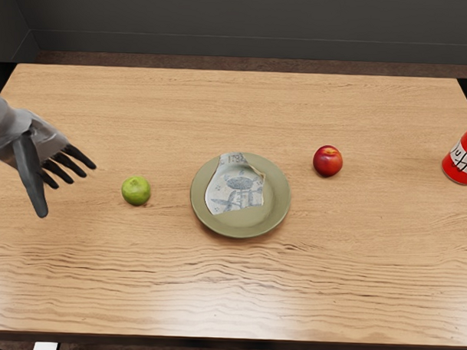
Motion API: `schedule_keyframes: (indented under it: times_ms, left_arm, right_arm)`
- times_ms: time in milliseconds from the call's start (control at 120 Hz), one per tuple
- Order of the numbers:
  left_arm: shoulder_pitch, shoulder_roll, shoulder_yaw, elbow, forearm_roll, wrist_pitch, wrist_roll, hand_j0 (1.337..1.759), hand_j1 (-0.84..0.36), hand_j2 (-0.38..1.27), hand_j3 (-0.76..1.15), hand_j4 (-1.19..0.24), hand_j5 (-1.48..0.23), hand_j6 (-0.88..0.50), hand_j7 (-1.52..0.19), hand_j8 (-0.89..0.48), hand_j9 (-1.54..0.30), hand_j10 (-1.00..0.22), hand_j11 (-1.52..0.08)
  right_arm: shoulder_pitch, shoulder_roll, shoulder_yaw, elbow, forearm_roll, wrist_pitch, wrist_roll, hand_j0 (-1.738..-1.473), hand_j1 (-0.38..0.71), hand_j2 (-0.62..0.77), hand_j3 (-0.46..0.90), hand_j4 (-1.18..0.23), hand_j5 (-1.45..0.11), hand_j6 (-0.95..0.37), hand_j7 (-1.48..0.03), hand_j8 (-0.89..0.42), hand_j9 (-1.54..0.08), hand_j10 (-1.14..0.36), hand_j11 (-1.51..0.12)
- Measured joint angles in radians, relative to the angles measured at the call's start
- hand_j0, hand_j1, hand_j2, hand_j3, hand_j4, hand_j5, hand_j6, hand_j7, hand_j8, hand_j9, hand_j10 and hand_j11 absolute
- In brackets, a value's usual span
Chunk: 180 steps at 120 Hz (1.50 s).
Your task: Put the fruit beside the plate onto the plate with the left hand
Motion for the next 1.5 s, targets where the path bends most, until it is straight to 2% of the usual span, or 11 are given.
schedule_keyframes:
  times_ms: [100,200,283,367,442,558,700,808,1033,1217,1500]
  left_arm:
    - [0.002,-0.008,-0.006,0.011,0.009,-0.017,0.002,1.658,0.34,0.0,0.0,-0.01,-0.01,-0.01,-0.01,-0.01,-0.01,-0.01,-0.01]
    - [0.061,-0.018,-0.028,0.04,0.022,-0.023,0.003,1.658,0.34,0.0,0.0,-0.01,-0.01,-0.01,-0.01,-0.01,-0.01,-0.01,-0.01]
    - [0.068,-0.086,-0.041,0.074,0.042,-0.025,0.004,1.658,0.34,0.0,0.0,-0.01,-0.01,-0.01,-0.01,-0.01,-0.01,-0.01,-0.01]
    - [0.021,-0.309,-0.018,0.1,0.062,-0.001,0.003,1.658,0.34,0.0,0.0,0.0,0.0,0.0,0.0,0.0,0.0,0.0,0.0]
    - [-0.035,-0.518,0.042,0.112,0.061,0.217,-0.003,1.658,0.35,0.0,0.0,0.0,0.0,0.0,0.0,0.0,0.0,0.0,0.0]
    - [-0.022,-0.693,0.092,0.115,0.06,0.523,-0.006,1.658,0.35,0.0,0.0,0.0,0.0,0.0,0.0,0.0,0.0,0.0,0.0]
    - [-0.021,-0.697,0.113,0.037,0.06,0.69,-0.007,1.658,0.35,0.0,0.0,0.0,0.0,0.0,0.0,0.0,0.0,0.0,0.0]
    - [0.06,-0.697,0.086,0.007,0.066,0.73,-0.008,1.658,0.35,0.0,0.0,0.0,0.0,0.0,0.0,0.0,0.0,0.0,0.0]
    - [0.081,-0.697,-0.001,-0.006,0.074,0.752,-0.008,1.658,0.34,0.0,0.0,-0.01,-0.01,-0.01,-0.01,-0.01,-0.01,-0.01,-0.01]
    - [0.144,-0.697,-0.001,-0.003,0.068,0.924,-0.009,1.658,0.3,0.01,0.0,-0.04,-0.06,-0.04,-0.06,-0.04,-0.06,-0.04,-0.06]
    - [0.178,-0.697,-0.027,-0.026,0.057,0.958,-0.044,1.658,0.25,0.02,0.0,-0.08,-0.11,-0.09,-0.11,-0.09,-0.11,-0.08,-0.11]
  right_arm:
    - [-0.001,0.0,0.001,0.0,0.0,0.001,-0.007,-1.658,-0.33,0.0,0.0,-0.02,-0.02,-0.02,-0.02,-0.02,-0.02,-0.02,-0.02]
    - [-0.011,0.0,-0.004,-0.001,0.001,0.0,-0.01,-1.658,-0.33,0.0,0.0,-0.02,-0.02,-0.02,-0.02,-0.02,-0.02,-0.02,-0.02]
    - [-0.015,0.0,-0.005,-0.001,0.001,0.0,-0.012,-1.658,-0.33,0.0,0.0,-0.02,-0.02,-0.02,-0.02,-0.02,-0.02,-0.02,-0.02]
    - [-0.017,0.0,-0.006,-0.001,0.001,-0.001,-0.012,-1.658,-0.33,0.0,0.0,-0.02,-0.02,-0.02,-0.02,-0.02,-0.02,-0.02,-0.02]
    - [-0.018,0.0,-0.007,-0.001,0.001,-0.001,-0.012,-1.658,-0.33,0.0,0.0,-0.02,-0.02,-0.02,-0.02,-0.02,-0.02,-0.02,-0.02]
    - [-0.018,0.0,-0.007,-0.002,0.001,-0.001,-0.012,-1.658,-0.33,0.0,0.0,-0.02,-0.02,-0.02,-0.02,-0.02,-0.02,-0.02,-0.02]
    - [-0.018,0.0,-0.007,-0.002,0.001,-0.001,-0.012,-1.658,-0.33,0.0,0.0,-0.02,-0.02,-0.02,-0.02,-0.02,-0.02,-0.02,-0.02]
    - [-0.018,0.0,-0.007,-0.002,0.001,-0.001,-0.012,-1.658,-0.33,0.0,0.0,-0.02,-0.02,-0.02,-0.02,-0.02,-0.02,-0.02,-0.02]
    - [-0.019,0.0,-0.007,-0.002,0.001,-0.001,-0.012,-1.658,-0.33,0.0,0.0,-0.02,-0.02,-0.02,-0.02,-0.02,-0.02,-0.02,-0.02]
    - [-0.018,0.0,-0.007,-0.002,0.001,-0.001,-0.012,-1.658,-0.33,0.0,0.0,-0.02,-0.02,-0.02,-0.02,-0.02,-0.02,-0.02,-0.02]
    - [-0.018,0.0,-0.007,-0.002,0.001,-0.001,-0.013,-1.658,-0.33,0.0,0.0,-0.02,-0.02,-0.02,-0.02,-0.02,-0.02,-0.02,-0.02]
